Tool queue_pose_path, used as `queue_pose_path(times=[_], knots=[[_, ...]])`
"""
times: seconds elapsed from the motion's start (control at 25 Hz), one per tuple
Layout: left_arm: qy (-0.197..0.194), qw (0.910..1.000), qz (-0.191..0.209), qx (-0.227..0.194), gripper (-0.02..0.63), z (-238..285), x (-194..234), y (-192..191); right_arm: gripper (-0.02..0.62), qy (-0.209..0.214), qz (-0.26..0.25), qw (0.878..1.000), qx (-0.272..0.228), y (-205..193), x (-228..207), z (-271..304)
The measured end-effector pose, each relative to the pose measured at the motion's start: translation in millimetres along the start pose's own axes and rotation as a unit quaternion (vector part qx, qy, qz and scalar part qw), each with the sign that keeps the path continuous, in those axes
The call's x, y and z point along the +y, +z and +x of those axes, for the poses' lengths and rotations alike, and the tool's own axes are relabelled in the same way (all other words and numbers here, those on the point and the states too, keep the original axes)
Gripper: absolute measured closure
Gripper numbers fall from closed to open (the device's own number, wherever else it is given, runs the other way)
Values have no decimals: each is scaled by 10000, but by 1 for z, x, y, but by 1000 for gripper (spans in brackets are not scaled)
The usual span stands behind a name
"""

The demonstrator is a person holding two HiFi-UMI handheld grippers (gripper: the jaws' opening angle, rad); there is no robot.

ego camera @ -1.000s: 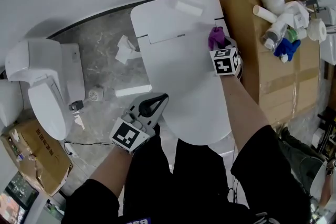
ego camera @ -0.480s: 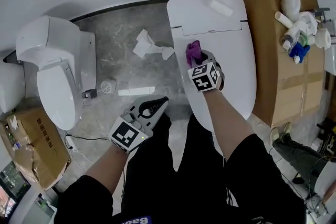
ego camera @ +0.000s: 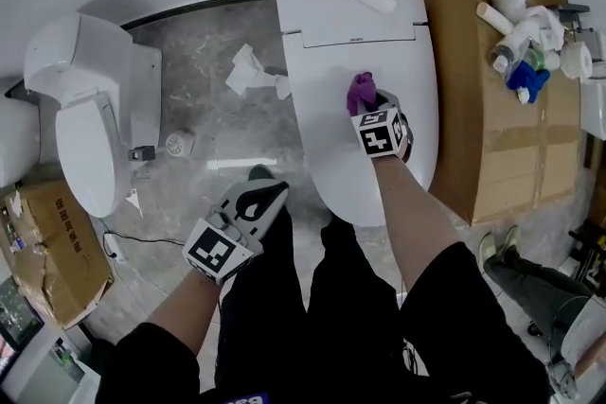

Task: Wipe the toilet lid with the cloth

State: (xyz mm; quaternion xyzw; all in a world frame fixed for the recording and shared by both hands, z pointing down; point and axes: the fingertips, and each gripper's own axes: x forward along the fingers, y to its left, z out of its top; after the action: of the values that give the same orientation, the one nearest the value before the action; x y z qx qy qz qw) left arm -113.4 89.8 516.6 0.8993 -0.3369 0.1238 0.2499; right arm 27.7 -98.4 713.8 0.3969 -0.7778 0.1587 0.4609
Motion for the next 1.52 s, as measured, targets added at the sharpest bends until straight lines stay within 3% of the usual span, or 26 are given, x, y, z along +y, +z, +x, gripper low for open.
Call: queue_pose_path(times=[0.24, 0.44, 0.64, 0.8, 1.28, 1.4, 1.52], knots=[[144, 9999, -86, -11, 589, 52, -55, 13, 520, -335, 291, 9990, -25, -75, -87, -25], [296, 9993, -69, -195, 589, 73, -77, 11, 520, -436, 394, 9982, -140, -93, -108, -31], [243, 9988, -300, -286, 589, 67, -95, -2, 520, -565, 585, 9962, -319, -97, -110, -32], [326, 9982, -372, -334, 589, 37, -95, -25, 520, -339, 369, 9976, -488, -87, -62, -30], [428, 9976, -357, -421, 589, -76, -83, -59, 520, 606, -500, 9955, -520, -44, 150, -32], [332, 9984, -266, -379, 589, -86, -89, -64, 520, 734, -578, 9947, -430, -54, 171, -38], [365, 9981, -316, -377, 589, -86, -89, -67, 520, 655, -290, 9967, -377, -66, 154, -43]])
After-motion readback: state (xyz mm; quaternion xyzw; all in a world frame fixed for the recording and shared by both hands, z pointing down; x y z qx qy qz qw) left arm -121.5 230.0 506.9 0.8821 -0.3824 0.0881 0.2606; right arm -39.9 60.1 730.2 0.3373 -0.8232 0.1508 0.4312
